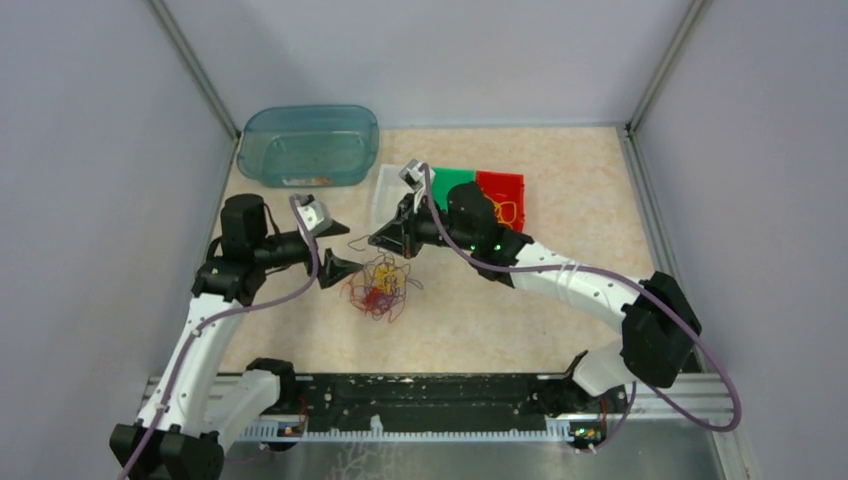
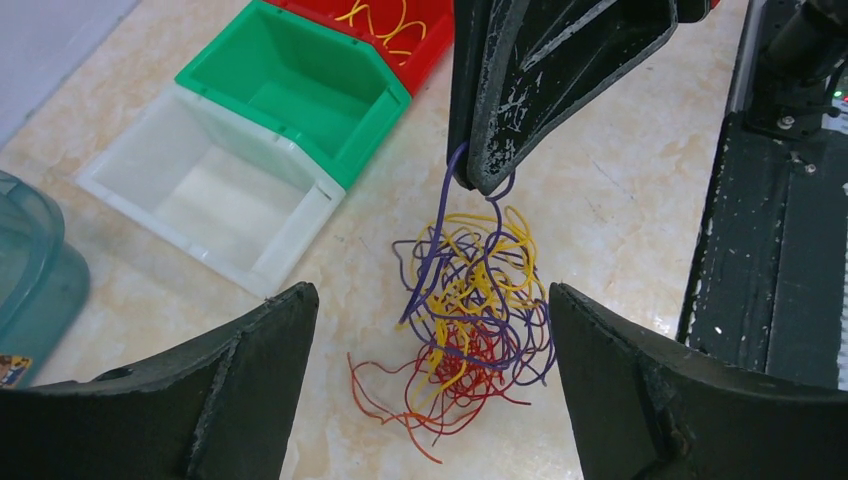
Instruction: Untangle the cables
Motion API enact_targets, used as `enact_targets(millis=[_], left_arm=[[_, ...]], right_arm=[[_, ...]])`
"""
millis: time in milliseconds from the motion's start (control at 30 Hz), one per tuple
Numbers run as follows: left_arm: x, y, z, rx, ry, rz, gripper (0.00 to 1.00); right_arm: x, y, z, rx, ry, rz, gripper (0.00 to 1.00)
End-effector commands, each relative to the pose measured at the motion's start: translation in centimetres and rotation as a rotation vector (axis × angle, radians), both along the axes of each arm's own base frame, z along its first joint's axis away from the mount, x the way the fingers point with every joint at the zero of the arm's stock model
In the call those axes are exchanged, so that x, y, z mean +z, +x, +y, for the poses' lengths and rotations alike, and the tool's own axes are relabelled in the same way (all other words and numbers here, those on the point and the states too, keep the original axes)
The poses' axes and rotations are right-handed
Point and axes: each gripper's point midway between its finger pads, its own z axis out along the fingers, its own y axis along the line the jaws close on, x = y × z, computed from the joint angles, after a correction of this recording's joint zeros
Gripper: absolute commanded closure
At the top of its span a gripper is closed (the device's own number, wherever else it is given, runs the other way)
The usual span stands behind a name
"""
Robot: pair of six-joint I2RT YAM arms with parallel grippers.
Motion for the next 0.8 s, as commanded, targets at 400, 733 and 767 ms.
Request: enact_targets(millis=[400,733,767], left_arm=[[3.0,-3.2,-2.5,-0.103,-0.2,0.096,0.1],[4.1,-3.6,-2.6,-0.103,-0.224,0.095,0.67],[4.1,-3.6,-2.6,-0.102,-0.226,0.095,0.72]], right_arm=[[11.1,-2.2,3.7,0.035,0.372,0.005,1.0],[11.5,-2.5,3.9,0.001,0.413,0.009,1.0],[11.5,-2.5,3.9,0.002,0.412,0.014,1.0]])
